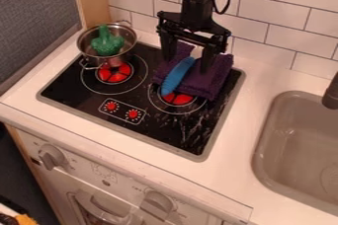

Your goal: Move the green broccoli to the lower right of the right burner

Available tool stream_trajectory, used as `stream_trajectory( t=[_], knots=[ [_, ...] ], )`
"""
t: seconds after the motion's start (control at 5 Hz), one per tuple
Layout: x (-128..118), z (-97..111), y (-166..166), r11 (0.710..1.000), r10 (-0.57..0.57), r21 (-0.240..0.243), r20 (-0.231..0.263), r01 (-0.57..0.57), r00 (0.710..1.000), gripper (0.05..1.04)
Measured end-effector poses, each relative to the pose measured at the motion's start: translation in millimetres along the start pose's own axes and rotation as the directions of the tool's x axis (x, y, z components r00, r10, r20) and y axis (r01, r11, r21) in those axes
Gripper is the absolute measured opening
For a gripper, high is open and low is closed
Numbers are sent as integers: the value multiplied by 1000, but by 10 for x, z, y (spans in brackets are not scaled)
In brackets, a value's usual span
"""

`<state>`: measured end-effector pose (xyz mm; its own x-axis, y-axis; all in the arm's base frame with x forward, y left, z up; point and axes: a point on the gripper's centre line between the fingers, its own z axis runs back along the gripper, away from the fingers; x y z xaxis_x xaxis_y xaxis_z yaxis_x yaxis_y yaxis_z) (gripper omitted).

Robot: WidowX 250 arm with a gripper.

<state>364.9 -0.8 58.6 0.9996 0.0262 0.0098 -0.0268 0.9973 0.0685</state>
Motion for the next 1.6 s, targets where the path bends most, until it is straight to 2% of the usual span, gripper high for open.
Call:
stream_trajectory(
  t=[0.2,0.6,0.8,1.0,1.2,1.4,1.6],
  knots=[
    [-22,-120,-11,1000,-6,-1,-32,6,999,1001],
    [-25,-207,542,997,73,-26,-14,-73,997,1001],
    [-59,-120,852,994,101,-37,38,-100,994,1001],
    [-105,-67,1223,988,153,-44,54,-151,987,1001],
    [-95,6,1327,985,170,-40,54,-168,984,1001],
    [-34,96,1451,979,203,-37,85,-201,975,1001],
    [15,-35,1571,970,243,-40,60,-241,968,1001]
  ],
)
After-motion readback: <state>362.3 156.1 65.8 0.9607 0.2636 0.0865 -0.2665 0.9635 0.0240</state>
